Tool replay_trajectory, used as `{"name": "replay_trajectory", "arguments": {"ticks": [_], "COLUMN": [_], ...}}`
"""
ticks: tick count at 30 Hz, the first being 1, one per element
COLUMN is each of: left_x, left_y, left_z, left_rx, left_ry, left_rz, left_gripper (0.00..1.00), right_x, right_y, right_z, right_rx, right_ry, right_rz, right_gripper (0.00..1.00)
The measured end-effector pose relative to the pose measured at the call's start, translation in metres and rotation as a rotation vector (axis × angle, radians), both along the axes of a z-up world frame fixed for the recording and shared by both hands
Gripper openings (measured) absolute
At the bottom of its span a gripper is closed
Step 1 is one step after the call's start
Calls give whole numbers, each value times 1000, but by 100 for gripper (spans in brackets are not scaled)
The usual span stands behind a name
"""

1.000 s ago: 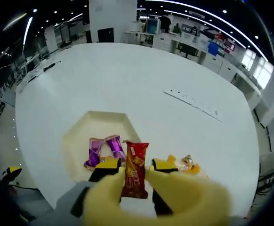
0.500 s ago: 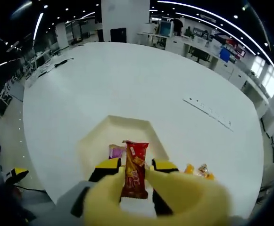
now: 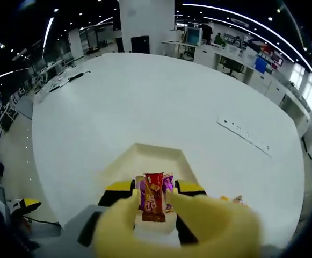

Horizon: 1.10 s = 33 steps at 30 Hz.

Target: Place the target food into the container with the food tongs after gripping and lifting it, then release it inside without dropping or visibly crushing the food.

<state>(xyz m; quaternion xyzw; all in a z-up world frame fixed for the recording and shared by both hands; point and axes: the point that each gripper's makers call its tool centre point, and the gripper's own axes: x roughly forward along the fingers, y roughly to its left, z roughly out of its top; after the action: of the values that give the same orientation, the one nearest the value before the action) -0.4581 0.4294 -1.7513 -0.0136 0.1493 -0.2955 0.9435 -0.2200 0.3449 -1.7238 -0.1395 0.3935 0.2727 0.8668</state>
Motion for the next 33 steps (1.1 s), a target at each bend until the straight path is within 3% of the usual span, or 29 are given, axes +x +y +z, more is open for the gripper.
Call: {"name": "replay_trajectory", "arguments": {"ticks": [15,33], "left_x": [-1,-2], "left_y": [1,2], "left_z": [0,1], "left_rx": [-1,-9], "left_ry": [-2,-1], "left_rz": [3,13], "left_gripper": [96,97], "right_x": [0,-18], "right_y": [-35,-149], "right_z": [1,-32], "right_rx": [-15,-81], "right_ry": [5,42], "right_rz": [-40,-179], "right_gripper": [29,30]}}
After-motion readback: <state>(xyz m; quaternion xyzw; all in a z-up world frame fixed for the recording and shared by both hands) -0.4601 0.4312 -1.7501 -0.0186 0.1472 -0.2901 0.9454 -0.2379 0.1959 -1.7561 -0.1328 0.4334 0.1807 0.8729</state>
